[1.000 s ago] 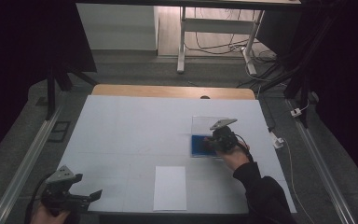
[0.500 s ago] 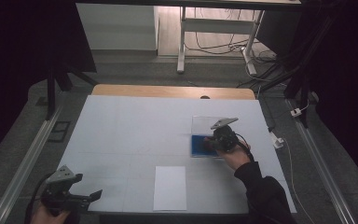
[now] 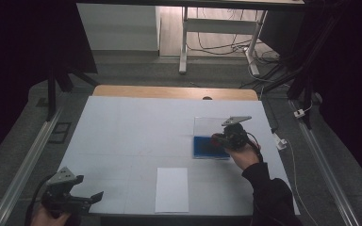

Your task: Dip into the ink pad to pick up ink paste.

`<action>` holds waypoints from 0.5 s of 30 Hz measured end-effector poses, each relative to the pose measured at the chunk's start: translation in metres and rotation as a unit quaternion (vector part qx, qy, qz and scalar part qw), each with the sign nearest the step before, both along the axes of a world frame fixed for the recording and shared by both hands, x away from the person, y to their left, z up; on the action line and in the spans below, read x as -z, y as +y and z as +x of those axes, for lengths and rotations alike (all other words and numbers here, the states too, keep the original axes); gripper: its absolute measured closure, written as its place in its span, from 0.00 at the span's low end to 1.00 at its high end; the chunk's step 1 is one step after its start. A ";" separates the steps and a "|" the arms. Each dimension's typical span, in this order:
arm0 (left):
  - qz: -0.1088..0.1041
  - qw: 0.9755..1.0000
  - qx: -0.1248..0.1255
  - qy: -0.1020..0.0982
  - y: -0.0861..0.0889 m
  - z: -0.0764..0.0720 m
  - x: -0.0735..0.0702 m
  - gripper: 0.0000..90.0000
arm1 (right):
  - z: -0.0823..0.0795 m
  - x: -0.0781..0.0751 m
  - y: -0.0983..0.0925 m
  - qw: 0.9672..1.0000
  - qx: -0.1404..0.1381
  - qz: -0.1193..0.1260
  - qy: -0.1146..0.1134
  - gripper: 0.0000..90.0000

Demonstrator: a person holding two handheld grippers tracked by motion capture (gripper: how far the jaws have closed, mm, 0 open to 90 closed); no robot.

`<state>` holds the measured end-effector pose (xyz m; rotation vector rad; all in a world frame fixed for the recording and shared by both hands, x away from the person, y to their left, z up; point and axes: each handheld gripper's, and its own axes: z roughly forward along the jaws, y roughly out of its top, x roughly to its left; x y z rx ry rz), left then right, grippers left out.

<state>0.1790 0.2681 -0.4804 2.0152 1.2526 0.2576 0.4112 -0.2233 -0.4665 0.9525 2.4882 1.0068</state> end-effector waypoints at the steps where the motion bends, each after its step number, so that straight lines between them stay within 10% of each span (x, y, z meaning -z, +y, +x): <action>1: 0.000 1.000 0.000 0.000 0.000 0.000 0.000 0.03 | 0.000 0.003 0.000 1.000 -0.003 -0.006 0.004 0.89; 15: 0.000 1.000 0.000 0.001 0.000 0.000 0.000 0.03 | 0.006 0.014 0.002 1.000 0.002 -0.017 0.023 0.90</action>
